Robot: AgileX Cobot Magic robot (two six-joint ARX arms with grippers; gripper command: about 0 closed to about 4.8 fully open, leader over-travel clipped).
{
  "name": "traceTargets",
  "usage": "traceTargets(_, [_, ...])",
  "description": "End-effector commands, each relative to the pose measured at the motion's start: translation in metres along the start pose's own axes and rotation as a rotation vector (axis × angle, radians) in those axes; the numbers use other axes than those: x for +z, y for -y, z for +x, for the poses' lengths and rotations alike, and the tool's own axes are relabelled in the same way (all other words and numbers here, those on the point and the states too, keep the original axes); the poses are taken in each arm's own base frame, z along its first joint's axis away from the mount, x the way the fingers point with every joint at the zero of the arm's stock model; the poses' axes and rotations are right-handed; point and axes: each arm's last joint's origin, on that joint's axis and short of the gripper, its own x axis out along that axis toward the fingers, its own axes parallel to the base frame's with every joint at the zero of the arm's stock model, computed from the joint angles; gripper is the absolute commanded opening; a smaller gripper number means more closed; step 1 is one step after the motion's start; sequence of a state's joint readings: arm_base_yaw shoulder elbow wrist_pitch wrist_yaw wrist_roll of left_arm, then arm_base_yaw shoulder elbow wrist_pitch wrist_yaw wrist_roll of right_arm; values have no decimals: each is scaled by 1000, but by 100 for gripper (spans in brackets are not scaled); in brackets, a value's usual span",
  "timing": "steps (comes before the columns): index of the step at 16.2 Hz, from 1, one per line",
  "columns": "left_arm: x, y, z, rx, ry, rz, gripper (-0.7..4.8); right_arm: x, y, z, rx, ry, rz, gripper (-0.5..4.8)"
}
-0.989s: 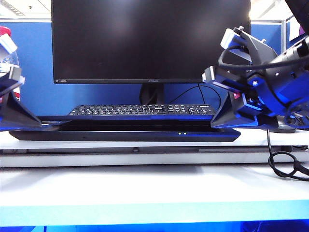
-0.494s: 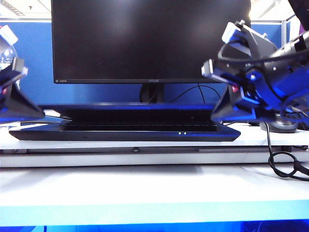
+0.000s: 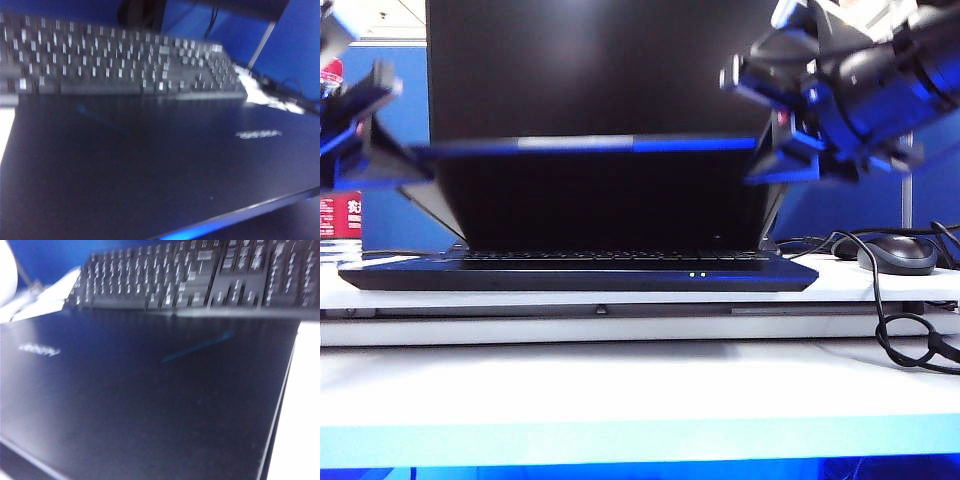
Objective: Open the lid of the black laptop.
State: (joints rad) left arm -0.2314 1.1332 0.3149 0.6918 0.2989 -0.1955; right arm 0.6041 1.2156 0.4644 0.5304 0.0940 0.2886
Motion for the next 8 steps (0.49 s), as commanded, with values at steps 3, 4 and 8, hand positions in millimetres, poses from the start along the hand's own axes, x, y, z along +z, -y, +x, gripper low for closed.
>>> traceTargets(3, [32,3,8,-6,92,59,25,33,-4,3,8,130,-16,-1])
traceTargets(4, [37,3,9,-8,100,62,25,35,-5,4,8,137,-16,-1])
traceTargets(8, [57,6,14,-6,120,112,25,50,-6,6,6,171,-15,-1])
